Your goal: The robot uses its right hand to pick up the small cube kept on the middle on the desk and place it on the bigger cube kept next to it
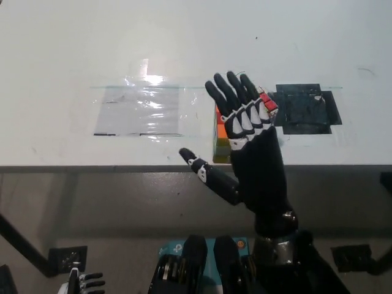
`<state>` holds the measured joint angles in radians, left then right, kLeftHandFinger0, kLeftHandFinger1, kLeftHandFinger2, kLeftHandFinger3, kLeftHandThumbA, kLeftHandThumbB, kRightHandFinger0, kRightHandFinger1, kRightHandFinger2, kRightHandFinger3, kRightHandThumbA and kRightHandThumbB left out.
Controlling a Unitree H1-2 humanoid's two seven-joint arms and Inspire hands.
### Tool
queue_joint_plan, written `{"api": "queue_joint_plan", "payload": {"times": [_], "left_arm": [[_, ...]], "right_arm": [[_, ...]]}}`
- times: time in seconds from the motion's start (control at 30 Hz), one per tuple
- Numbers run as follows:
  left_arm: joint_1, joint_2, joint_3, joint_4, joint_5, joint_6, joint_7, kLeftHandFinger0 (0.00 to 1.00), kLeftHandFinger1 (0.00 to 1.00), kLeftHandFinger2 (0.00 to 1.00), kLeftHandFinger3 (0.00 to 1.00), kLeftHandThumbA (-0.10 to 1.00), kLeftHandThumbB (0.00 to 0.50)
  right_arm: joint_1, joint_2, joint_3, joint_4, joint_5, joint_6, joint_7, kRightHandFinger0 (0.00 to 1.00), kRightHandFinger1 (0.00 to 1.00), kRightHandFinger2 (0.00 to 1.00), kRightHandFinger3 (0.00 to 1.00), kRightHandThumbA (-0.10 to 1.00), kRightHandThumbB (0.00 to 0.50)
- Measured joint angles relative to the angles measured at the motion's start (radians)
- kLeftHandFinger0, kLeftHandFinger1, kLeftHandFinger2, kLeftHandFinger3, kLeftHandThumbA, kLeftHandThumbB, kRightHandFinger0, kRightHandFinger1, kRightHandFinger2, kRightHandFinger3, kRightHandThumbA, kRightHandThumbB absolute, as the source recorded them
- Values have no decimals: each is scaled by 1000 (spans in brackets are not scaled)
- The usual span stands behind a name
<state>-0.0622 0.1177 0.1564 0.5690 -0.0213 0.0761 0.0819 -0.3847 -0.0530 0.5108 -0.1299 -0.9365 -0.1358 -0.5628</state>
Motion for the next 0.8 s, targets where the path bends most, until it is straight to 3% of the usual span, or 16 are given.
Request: {"api": "queue_joint_plan", "payload": {"times": [0.13,0.23,0.3,0.43,0.53,0.57,0.63,0.8], "left_arm": [[2,0,-2,6,5,-2,1,507,538,570,593,1000,171],[3,0,-2,6,9,0,1,522,549,599,627,1000,196],[3,1,-1,6,10,0,2,523,542,573,583,1000,179],[1,0,1,6,10,-1,2,557,564,578,588,1000,182],[0,1,6,7,9,-1,2,568,576,590,593,1000,180],[0,2,8,9,9,-1,2,574,579,588,579,1000,195],[-2,3,11,13,9,-1,2,571,573,577,571,1000,178],[-6,2,17,23,9,-2,4,561,566,557,530,1000,198]], "right_arm": [[69,-17,-12,-81,0,-5,26,1000,1000,1000,1000,991,225],[198,-54,-44,-159,0,-7,39,1000,1000,1000,1000,968,199],[270,-73,-57,-180,0,-9,44,1000,1000,1000,1000,812,185],[437,-118,-114,-192,10,-23,38,1000,1000,1000,1000,767,143],[556,-138,-170,-149,16,-49,3,1000,1000,1000,1000,681,149],[579,-139,-185,-127,21,-58,-12,1000,1000,1000,1000,697,123],[614,-139,-216,-72,27,-77,-40,1000,1000,1000,1000,676,115],[648,-139,-283,111,38,-105,-107,1000,1000,1000,1000,695,99]]}}
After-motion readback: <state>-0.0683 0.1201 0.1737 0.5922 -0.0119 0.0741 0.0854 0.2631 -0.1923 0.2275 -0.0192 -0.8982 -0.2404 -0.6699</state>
